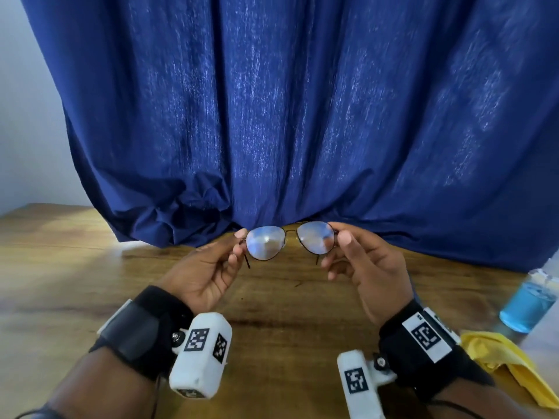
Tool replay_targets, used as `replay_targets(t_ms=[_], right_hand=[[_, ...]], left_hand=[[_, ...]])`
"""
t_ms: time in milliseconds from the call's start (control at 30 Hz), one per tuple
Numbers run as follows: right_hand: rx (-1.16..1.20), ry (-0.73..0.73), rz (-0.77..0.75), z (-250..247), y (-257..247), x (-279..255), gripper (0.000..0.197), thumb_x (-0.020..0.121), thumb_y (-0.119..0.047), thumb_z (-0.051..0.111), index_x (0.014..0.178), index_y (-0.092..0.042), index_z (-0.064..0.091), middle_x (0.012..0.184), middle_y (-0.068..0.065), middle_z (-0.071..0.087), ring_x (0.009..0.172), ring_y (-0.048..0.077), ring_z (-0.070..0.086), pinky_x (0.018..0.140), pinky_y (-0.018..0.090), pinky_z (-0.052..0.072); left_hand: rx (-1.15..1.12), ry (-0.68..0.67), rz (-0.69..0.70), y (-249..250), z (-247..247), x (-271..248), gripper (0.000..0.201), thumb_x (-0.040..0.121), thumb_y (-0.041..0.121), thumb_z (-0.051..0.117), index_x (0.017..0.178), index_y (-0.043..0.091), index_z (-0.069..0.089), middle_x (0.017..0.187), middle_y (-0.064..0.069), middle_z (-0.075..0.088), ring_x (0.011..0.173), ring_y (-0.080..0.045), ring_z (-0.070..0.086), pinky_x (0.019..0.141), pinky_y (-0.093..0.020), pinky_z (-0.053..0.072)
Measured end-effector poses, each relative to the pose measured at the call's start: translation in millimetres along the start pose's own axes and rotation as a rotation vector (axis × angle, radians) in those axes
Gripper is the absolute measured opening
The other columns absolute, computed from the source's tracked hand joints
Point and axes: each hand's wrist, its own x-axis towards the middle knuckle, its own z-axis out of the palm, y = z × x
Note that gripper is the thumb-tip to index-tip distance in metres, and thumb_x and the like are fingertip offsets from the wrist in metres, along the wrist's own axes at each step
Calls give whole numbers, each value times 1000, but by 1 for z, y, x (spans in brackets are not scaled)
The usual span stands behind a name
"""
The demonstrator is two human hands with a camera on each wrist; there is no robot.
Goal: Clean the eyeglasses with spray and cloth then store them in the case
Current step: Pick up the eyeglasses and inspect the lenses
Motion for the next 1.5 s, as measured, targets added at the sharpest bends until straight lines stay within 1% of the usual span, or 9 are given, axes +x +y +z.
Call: replay_targets(t_ms=[167,267,367,500,733,867,1000,1233,1500], right_hand=[[-48,46,-106,1,1,-2,24,92,-21,59,106,-10,74,78,14,72,64,25,67,52,31,54],[-80,58,-140,1,2,-2,22,94,-16,57,107,-8,73,70,15,71,61,24,66,51,31,54],[-116,64,-164,1,1,-3,20,94,-13,58,106,-8,73,69,16,71,59,22,66,50,30,55],[-143,62,-177,1,-2,-3,20,93,-14,59,106,-11,74,76,20,72,62,22,67,50,31,55],[-288,127,-222,-2,-9,-5,25,87,-22,68,110,-30,73,93,1,77,64,8,63,61,19,55],[-191,112,-179,-3,-11,-4,42,86,-10,70,125,-25,64,101,-1,79,84,5,71,76,18,57],[-251,124,-210,-6,-12,-5,27,84,-6,74,108,-18,74,103,-1,79,103,15,73,94,32,57],[-307,174,-292,-11,-10,-2,19,82,0,76,96,-13,77,101,5,77,99,18,73,88,25,57],[-254,169,-204,-8,-10,-4,15,84,-3,75,98,-8,76,98,4,79,94,14,75,82,20,57]], left_hand=[[-28,-101,-30,3,0,-5,65,15,13,105,75,8,81,60,-3,68,37,-2,58,32,-10,45],[-23,-124,-13,1,-1,-4,67,8,15,106,70,8,81,60,-2,67,36,-2,57,31,-10,44],[-25,-123,-17,-1,0,-4,65,13,15,106,71,8,79,60,-1,67,35,-2,56,31,-11,44],[15,-41,53,-3,3,-3,17,67,17,78,81,7,77,58,2,65,38,-1,56,35,-9,46],[422,-91,565,-5,3,-11,58,77,23,74,134,22,61,79,-7,74,64,-7,66,48,-18,49],[656,-19,907,-2,9,-18,55,79,16,74,131,22,59,79,-11,76,60,-4,62,54,-16,51],[753,38,966,-1,8,-23,25,74,22,79,98,18,77,89,-3,81,84,-19,75,65,-16,57],[761,-33,1008,-4,9,-24,11,75,8,79,86,8,78,93,-1,81,85,-8,74,73,-14,58],[703,-2,995,-6,14,-24,20,80,8,77,100,8,78,96,-2,80,72,-5,70,70,-14,58]])
